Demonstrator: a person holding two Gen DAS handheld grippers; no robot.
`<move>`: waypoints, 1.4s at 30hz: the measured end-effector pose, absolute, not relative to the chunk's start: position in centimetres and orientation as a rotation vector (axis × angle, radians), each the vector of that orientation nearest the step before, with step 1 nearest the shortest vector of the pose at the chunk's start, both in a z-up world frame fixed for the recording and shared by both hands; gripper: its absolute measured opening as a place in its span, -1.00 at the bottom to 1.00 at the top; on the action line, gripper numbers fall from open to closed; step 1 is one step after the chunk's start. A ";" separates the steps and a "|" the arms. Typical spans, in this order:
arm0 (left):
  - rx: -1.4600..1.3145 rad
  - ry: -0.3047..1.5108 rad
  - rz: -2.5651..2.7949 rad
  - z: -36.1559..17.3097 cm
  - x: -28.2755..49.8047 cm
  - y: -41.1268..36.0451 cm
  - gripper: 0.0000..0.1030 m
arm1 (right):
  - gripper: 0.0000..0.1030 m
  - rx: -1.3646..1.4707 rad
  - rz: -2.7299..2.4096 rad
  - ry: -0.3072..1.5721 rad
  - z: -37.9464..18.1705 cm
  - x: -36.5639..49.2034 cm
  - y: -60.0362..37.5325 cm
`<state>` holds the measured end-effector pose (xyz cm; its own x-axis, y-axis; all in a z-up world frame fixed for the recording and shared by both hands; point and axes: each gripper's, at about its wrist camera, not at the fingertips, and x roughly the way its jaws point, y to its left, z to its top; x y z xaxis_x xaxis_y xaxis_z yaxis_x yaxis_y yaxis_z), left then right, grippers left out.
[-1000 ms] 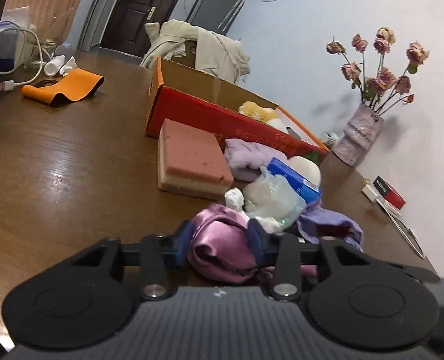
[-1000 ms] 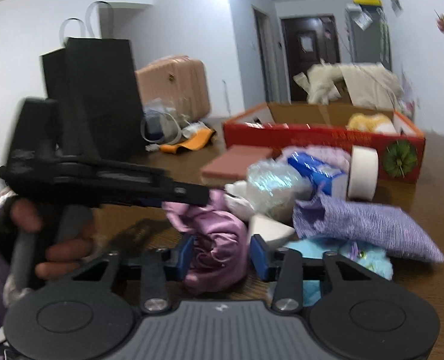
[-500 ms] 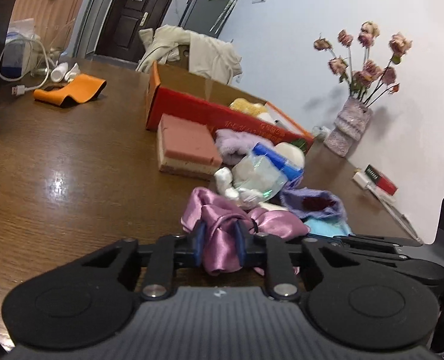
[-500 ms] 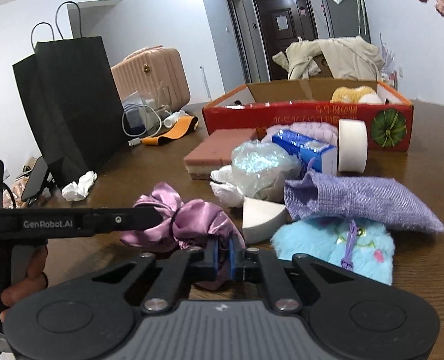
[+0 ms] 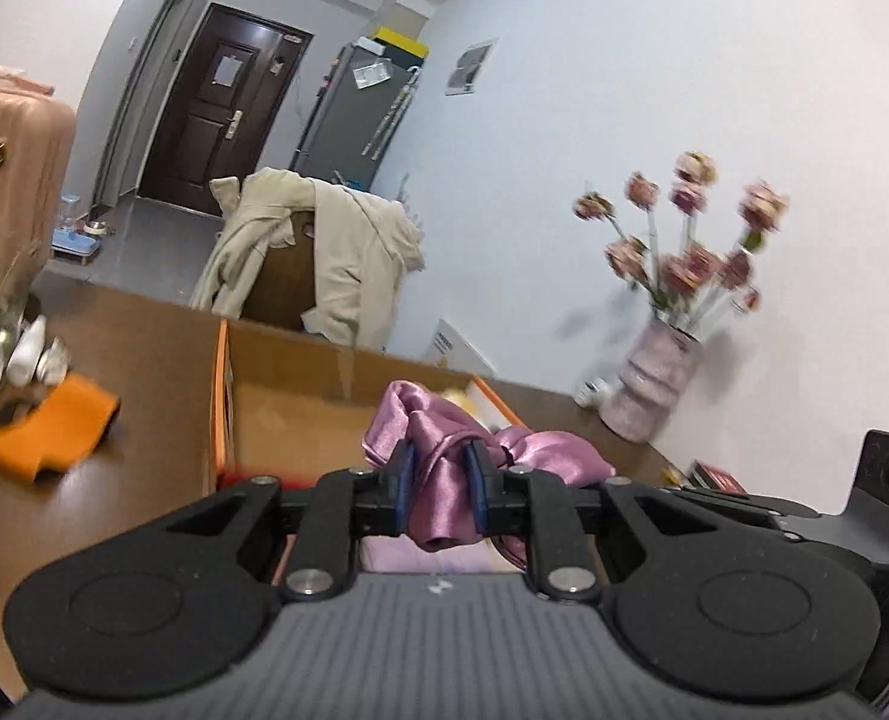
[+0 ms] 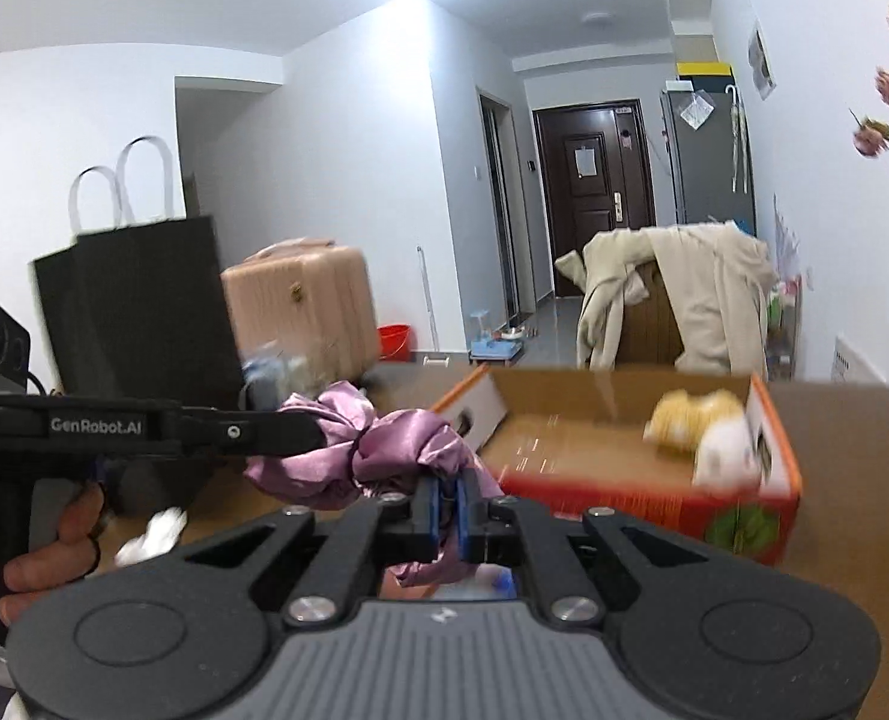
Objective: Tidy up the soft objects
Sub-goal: 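Carry the pink scrunchie into the box and release it, then return the right tool to the pile and grasp the lilac fabric pouch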
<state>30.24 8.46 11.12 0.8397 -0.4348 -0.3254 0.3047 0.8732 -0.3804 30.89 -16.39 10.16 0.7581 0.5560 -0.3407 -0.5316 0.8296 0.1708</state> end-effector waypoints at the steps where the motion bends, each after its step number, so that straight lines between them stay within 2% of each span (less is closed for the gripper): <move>1: -0.323 0.435 -0.383 11.6 32.8 8.4 -0.64 | -0.89 0.050 0.600 0.401 10.9 33.1 -16.1; 6: -0.337 0.559 -0.292 11.2 44.2 8.4 -0.64 | -0.89 -0.012 0.595 0.508 12.2 46.3 -13.7; 10: -0.280 0.664 -0.185 8.8 52.1 8.1 -0.62 | -0.89 -0.019 0.566 0.650 9.7 56.0 -11.1; 11: -0.266 0.691 -0.159 8.1 53.8 8.0 -0.48 | -0.89 -0.009 0.559 0.680 8.8 57.8 -10.6; 12: -0.267 0.708 -0.145 7.6 55.0 8.1 -0.26 | -0.89 -0.001 0.550 0.717 7.6 59.8 -9.9; 17: -0.277 0.688 -0.154 6.2 56.8 8.8 -0.14 | -0.85 -0.031 0.483 0.841 2.2 64.0 -7.5; 19: -0.270 0.675 -0.175 6.3 56.5 8.9 -0.11 | -0.73 -0.042 0.450 0.882 1.4 64.2 -7.0; 23: -0.235 0.652 -0.157 7.1 55.7 8.9 -0.04 | -0.65 -0.029 0.447 0.833 2.5 63.3 -7.3; 25: -0.237 0.650 -0.157 8.1 54.8 9.2 0.00 | -0.27 0.000 0.444 0.807 4.1 62.3 -8.3; 26: -0.231 0.641 -0.153 8.7 54.1 9.3 0.01 | -0.20 0.017 0.448 0.794 5.1 61.3 -8.8; 30: -0.199 0.592 -0.143 11.9 50.2 9.9 0.37 | -0.14 0.018 0.451 0.716 10.1 57.6 -11.2; 32: -0.186 0.561 -0.148 14.0 47.6 10.1 0.41 | -0.05 0.007 0.450 0.670 13.1 54.9 -12.7; 38: -0.144 0.462 -0.143 19.2 38.9 11.0 0.81 | 0.24 -0.021 0.436 0.537 20.3 47.0 -17.7; 42: -0.127 0.418 -0.144 21.0 33.9 11.4 0.88 | 0.30 -0.005 0.427 0.495 22.4 41.8 -20.1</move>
<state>33.88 11.41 21.04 0.9041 -0.1654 -0.3941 0.1130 0.9818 -0.1526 41.80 -20.13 22.45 0.7938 0.3962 -0.4615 -0.3984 0.9120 0.0977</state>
